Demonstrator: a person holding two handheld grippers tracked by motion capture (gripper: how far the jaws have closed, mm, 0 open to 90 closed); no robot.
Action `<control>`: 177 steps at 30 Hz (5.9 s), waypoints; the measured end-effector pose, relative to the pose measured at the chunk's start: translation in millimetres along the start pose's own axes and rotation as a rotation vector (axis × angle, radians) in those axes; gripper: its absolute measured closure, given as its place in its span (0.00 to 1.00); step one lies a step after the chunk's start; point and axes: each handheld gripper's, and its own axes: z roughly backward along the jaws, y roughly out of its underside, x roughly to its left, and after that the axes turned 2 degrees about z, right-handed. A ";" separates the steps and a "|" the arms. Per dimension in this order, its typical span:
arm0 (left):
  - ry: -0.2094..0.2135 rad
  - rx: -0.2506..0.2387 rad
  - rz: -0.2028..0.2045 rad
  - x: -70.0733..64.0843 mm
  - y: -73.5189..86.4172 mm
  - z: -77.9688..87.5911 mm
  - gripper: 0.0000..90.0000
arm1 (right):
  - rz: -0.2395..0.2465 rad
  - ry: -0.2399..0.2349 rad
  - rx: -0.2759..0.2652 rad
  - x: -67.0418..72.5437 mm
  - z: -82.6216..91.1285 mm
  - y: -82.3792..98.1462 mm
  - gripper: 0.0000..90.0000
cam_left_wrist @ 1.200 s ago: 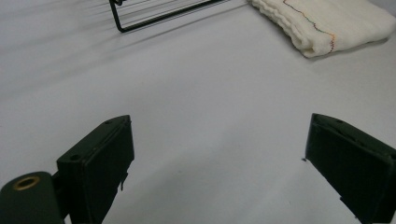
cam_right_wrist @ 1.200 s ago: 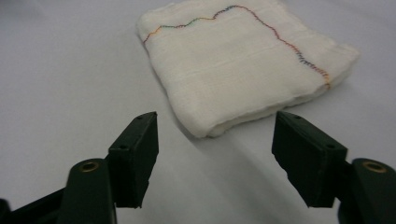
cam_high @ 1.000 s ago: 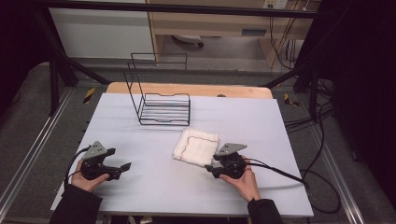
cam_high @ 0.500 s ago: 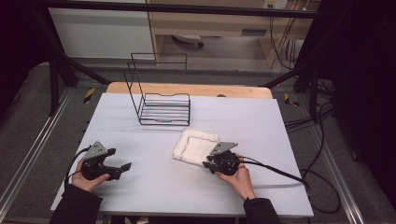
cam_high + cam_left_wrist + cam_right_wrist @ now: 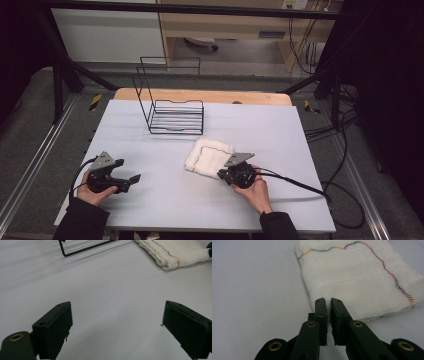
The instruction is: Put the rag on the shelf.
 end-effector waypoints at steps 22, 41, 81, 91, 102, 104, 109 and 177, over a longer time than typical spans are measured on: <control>0.015 0.053 0.001 -51.6 -41.4 -40.8 0.20 | -0.130 0.031 -0.088 -4.4 28.3 15.5 0.49; 0.093 0.174 -0.062 -103.9 -66.7 -117.4 0.68 | -0.107 -0.002 -0.088 4.2 27.6 23.1 0.59; 0.065 0.183 -0.010 -77.6 -62.2 -105.5 0.97 | -0.098 -0.130 -0.055 43.6 -10.2 -6.1 0.76; 0.069 0.190 -0.022 -76.7 -60.2 -107.2 0.97 | -0.217 0.098 -0.043 -28.2 3.9 -2.4 0.58; 0.073 0.198 -0.017 -74.9 -60.2 -107.9 0.97 | -0.280 -0.013 -0.024 -37.6 -12.7 4.2 0.89; 0.072 0.197 -0.015 -74.0 -60.9 -107.9 0.97 | -0.286 -0.016 -0.018 -36.9 -11.3 3.4 0.91; 0.060 0.189 -0.002 -68.2 -68.7 -109.7 0.97 | -0.294 -0.040 -0.016 -29.8 -3.5 3.8 0.93; 0.123 0.272 -0.084 -98.9 -19.8 -38.8 0.96 | -0.211 -0.030 -0.027 -24.9 -52.5 -33.5 0.66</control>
